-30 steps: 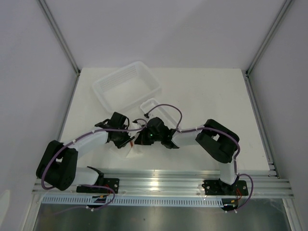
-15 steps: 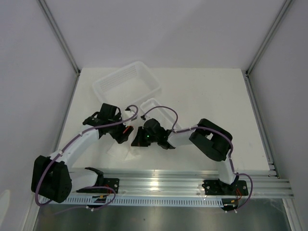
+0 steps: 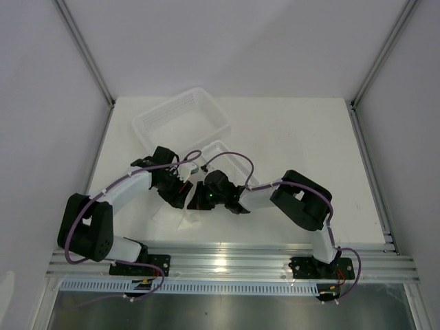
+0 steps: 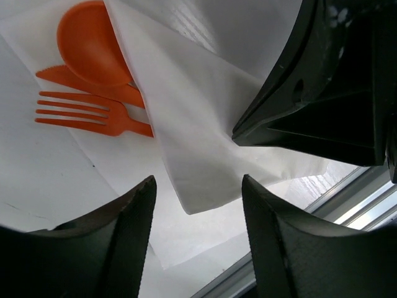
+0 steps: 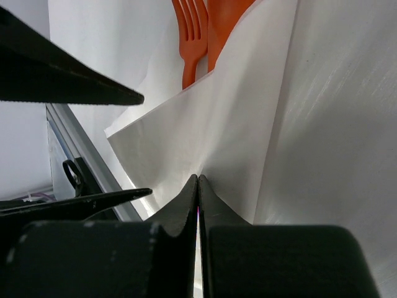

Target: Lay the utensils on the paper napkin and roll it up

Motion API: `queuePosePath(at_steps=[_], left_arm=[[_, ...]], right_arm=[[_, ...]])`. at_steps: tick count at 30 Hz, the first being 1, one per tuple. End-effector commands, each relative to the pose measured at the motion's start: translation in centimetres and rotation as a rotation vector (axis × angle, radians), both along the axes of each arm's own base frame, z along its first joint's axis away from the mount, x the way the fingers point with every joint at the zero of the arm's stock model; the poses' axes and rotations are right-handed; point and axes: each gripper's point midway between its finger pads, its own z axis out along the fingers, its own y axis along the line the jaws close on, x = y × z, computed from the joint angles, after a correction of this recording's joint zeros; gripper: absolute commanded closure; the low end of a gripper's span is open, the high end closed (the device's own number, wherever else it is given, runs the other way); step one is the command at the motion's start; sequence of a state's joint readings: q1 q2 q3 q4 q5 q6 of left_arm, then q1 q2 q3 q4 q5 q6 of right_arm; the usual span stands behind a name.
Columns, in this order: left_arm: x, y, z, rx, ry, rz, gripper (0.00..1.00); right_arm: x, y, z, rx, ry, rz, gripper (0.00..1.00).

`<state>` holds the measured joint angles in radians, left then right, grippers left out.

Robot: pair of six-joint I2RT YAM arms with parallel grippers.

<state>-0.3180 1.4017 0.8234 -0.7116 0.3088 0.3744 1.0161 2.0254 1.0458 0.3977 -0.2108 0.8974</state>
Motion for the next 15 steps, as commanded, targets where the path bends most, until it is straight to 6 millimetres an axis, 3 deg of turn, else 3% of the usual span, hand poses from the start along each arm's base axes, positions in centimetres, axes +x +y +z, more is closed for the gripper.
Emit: queuePosePath(at_steps=[1, 8, 15], left_arm=[[-0.2, 0.2, 0.6, -0.001, 0.014, 0.019, 0.41], [-0.2, 0.1, -0.5, 0.008, 0.052, 0.024, 0.57], [-0.7, 0.6, -1.1, 0.031, 0.075, 0.017, 0.62]], right_arm=[[0.1, -0.3, -0.1, -0.039, -0.013, -0.019, 1.0], [0.5, -0.2, 0.3, -0.037, -0.023, -0.024, 1.0], [0.6, -0.3, 0.3, -0.041, -0.025, -0.031, 1.0]])
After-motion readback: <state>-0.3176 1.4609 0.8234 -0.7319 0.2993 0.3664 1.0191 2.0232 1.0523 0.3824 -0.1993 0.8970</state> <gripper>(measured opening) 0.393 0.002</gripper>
